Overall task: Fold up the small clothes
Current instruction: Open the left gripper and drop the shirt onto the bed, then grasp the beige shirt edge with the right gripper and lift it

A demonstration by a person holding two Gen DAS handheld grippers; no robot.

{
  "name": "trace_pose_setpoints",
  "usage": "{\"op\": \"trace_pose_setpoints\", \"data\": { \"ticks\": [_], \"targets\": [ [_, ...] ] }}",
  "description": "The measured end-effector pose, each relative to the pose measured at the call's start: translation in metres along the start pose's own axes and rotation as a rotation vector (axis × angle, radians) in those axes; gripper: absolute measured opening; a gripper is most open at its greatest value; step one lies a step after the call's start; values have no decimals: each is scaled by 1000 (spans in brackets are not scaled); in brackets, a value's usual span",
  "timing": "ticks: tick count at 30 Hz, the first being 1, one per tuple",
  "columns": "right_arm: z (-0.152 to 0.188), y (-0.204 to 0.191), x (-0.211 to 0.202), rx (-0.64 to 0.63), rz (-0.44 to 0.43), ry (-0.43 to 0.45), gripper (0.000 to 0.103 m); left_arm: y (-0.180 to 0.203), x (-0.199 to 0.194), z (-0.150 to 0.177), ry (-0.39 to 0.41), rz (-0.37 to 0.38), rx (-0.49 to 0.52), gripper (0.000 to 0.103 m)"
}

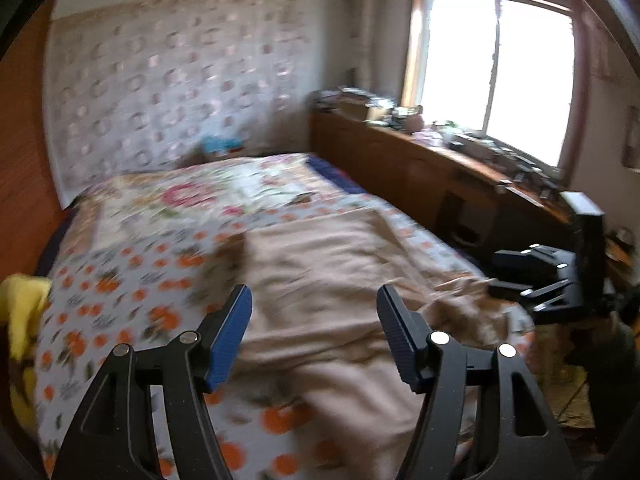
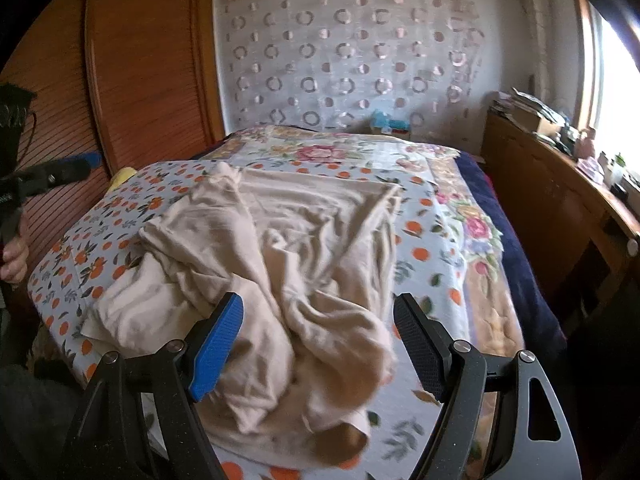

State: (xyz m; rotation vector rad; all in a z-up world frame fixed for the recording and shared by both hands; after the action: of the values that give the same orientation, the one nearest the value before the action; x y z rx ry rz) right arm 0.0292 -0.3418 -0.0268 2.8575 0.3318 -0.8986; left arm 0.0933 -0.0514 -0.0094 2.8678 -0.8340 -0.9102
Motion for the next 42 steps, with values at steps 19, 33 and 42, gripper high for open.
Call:
{"op": "trace_pose_setpoints", "data": {
  "ticks": [19,33,42],
  "targets": [
    [-57,-87,70,-194,-184,-7,79,-103,-40,57,-15,-236,-133,66],
    [-71,-149,164,-356,-314,-196,73,-105,-44,74,-25,-214,-165,66],
    [-72,-151,176,-422,-299,-204,14,-98,-38,76,-33,-189,-163,66]
  ]
}}
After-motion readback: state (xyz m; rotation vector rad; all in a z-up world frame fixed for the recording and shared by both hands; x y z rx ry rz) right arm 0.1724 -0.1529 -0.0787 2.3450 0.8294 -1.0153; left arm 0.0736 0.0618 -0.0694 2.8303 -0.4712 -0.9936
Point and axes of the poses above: each gripper's, at about its wrist camera, not at the fingertips, and x roughly the way its jaws point, y to its right, z to its underside, the point moved 2 cm from there along x, roughly the way its jaws point, and after that the axes turned 6 degrees about z, right-handed, at the moved point
